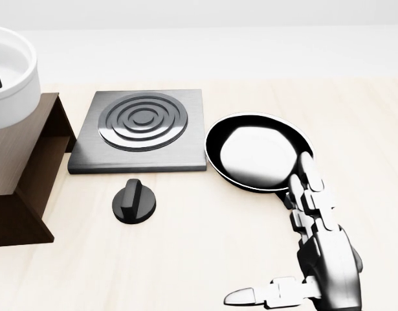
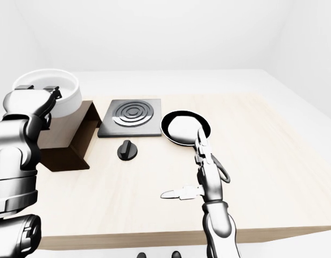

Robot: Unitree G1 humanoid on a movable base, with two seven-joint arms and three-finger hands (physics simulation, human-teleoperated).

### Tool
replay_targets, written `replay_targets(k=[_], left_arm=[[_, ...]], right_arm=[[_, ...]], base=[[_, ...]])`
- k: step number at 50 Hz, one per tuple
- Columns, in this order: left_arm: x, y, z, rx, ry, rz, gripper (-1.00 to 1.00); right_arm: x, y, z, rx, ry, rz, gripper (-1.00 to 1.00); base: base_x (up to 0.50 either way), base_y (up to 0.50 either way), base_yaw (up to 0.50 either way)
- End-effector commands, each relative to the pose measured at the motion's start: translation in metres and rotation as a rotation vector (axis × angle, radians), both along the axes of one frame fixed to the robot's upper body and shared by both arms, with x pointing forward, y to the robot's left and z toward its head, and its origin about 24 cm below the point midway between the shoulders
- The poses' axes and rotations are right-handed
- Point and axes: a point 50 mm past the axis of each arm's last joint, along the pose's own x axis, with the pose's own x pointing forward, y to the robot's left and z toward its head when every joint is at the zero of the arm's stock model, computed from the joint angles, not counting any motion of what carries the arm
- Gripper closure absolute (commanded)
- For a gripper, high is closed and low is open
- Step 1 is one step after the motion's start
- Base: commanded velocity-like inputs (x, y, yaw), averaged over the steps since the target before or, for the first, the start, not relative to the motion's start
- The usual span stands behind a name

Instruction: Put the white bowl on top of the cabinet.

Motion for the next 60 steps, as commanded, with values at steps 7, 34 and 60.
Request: replay_targets(k=[7, 34, 60], left_arm=[[0.001, 0.005, -0.002, 0.009, -0.055, -0.004, 1.00], [-0.014, 0.025, -0.012, 0.003, -0.058, 0.038, 1.00], [-0.009, 0.027, -0.021, -0.020, -0.051, 0.031, 1.00]], right_arm=[[0.001, 0.002, -0.002, -0.006, 0.002, 0.003, -1.00], [0.000, 0.006, -0.004, -0.015, 0.007, 0.010, -1.00], [0.002, 0.008, -0.008, -0.019, 0.014, 0.016, -1.00]], base=[[0.00, 0.00, 0.00], [0.00, 0.00, 0.00], [0.00, 0.00, 0.00]])
